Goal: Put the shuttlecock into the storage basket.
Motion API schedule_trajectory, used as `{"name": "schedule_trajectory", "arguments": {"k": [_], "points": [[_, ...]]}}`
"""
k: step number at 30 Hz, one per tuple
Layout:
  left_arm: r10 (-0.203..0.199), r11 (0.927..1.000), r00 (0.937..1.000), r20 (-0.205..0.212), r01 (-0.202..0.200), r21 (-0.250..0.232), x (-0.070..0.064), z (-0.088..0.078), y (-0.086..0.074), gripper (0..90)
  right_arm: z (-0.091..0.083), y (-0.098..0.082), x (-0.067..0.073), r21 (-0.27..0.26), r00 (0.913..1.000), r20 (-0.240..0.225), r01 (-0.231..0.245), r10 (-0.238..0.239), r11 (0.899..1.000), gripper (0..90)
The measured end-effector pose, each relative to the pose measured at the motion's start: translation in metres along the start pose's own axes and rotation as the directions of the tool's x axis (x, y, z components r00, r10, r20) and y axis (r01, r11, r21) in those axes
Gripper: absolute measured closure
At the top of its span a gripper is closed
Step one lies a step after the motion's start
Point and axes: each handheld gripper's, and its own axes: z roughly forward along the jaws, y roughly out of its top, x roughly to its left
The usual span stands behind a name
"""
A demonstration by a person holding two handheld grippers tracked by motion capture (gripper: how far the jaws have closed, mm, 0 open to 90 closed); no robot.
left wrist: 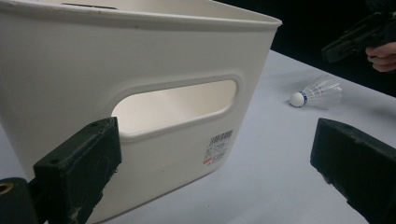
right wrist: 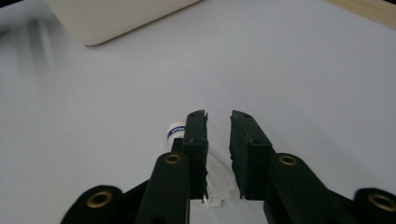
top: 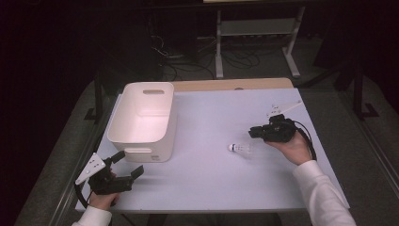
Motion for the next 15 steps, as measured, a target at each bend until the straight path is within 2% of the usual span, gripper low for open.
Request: {"name": "schedule_trajectory", "arguments": {"k": [5, 10, 15], "points": [[0.002, 1.0000, 1.0000, 0.002, -0.002, 0.003, 0.000, 0.000, 0.000, 1.5, 0.008, -0.001, -0.005, 0.034, 1.0000, 0.000, -0.001, 0.001, 0.999, 83.6], [0.002, 1.0000, 1.0000, 0.004, -0.002, -0.001, 0.000, 0.001, 0.000, 1.5, 0.017, -0.003, -0.010, 0.075, 0.9994, 0.011, -0.034, 0.034, 0.997, 84.2], [-0.004, 1.0000, 1.0000, 0.006, 0.004, 0.001, 0.000, 0.001, 0.000, 1.4, 0.026, -0.007, -0.014, 0.114, 0.9988, 0.020, -0.046, 0.044, 0.992, 84.2]]}}
